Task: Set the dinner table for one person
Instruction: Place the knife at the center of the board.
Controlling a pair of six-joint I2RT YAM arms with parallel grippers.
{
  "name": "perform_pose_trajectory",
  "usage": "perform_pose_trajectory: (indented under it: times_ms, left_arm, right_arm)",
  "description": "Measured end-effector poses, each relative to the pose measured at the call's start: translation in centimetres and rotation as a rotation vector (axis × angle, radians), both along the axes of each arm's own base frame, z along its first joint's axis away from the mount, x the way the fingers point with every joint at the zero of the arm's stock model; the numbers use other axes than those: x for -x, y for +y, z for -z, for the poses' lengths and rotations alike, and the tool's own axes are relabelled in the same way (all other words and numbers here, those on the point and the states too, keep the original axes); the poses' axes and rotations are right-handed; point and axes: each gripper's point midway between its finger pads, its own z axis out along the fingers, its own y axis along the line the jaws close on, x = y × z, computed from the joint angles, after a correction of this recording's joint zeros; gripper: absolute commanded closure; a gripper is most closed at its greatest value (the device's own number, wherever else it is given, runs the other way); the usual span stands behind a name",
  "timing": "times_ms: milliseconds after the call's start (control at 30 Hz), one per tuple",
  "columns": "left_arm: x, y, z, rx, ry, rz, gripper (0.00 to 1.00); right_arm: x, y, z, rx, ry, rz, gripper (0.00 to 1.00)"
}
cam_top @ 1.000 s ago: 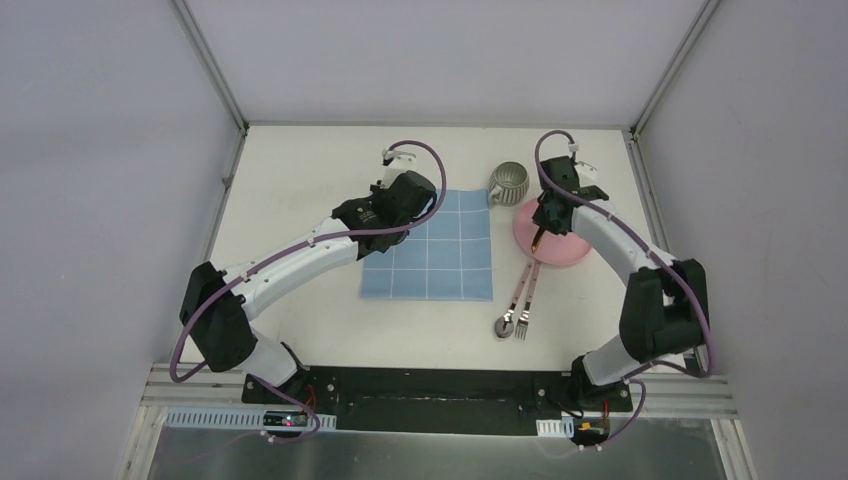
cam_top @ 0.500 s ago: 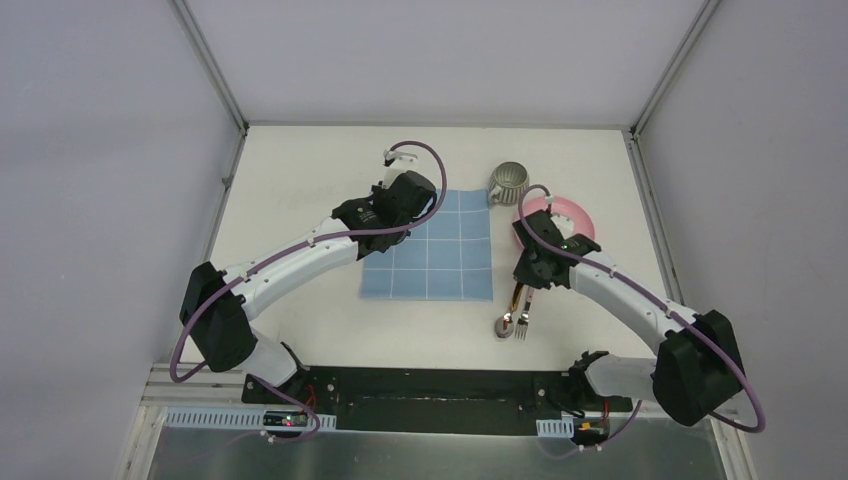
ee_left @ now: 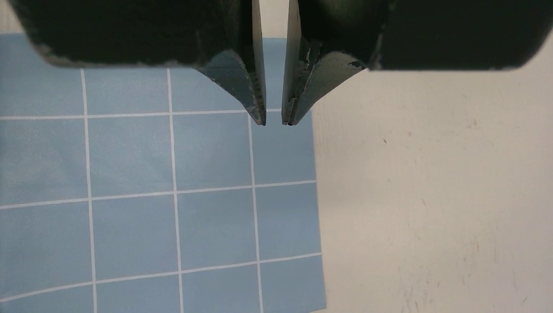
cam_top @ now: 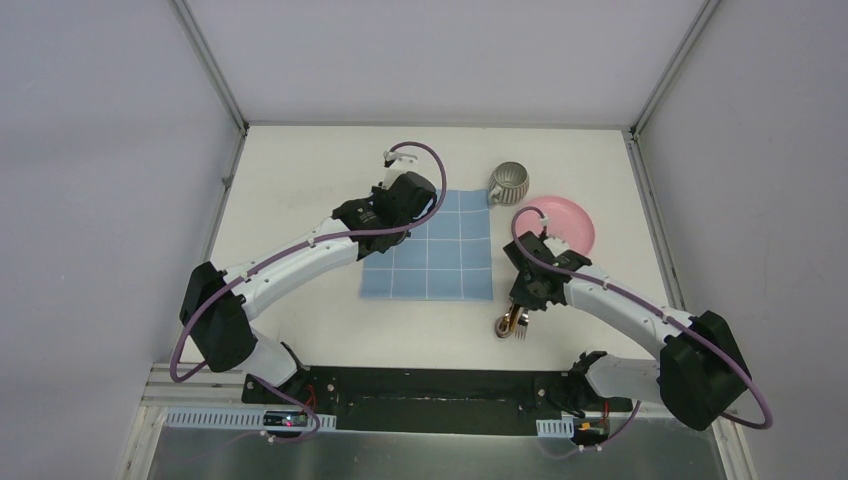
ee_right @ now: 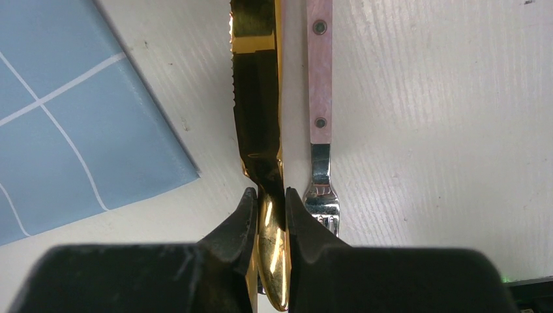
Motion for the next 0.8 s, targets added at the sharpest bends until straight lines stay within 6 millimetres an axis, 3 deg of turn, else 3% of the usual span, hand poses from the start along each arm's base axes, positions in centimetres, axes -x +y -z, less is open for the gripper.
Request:
perform_pose_trajectory:
  times_ms: [67, 267, 700, 800]
  left_arm:
    - [0.0, 0.0, 0.1, -0.001, 0.001, 0.000, 0.82]
    - [0.1, 0.1, 0.2, -0.003, 0.003, -0.001, 0.82]
    - [0.4, 0.1, 0.8, -0.009, 0.013, 0.001, 0.81]
    - [0.4, 0.1, 0.8, -0.006, 0.014, -0.001, 0.81]
  right_arm:
    - [0.1, 0.1, 0.1, -0.002, 0.001, 0.001, 1.00]
    - [0.2, 0.3, 0.1, -0.003, 0.003, -0.001, 0.84]
    - [0.3, 0.2, 0.6, 0.009, 0.017, 0.009, 0.64]
    - [0.4, 0.1, 1.1, 0.024, 0.035, 0.009, 0.63]
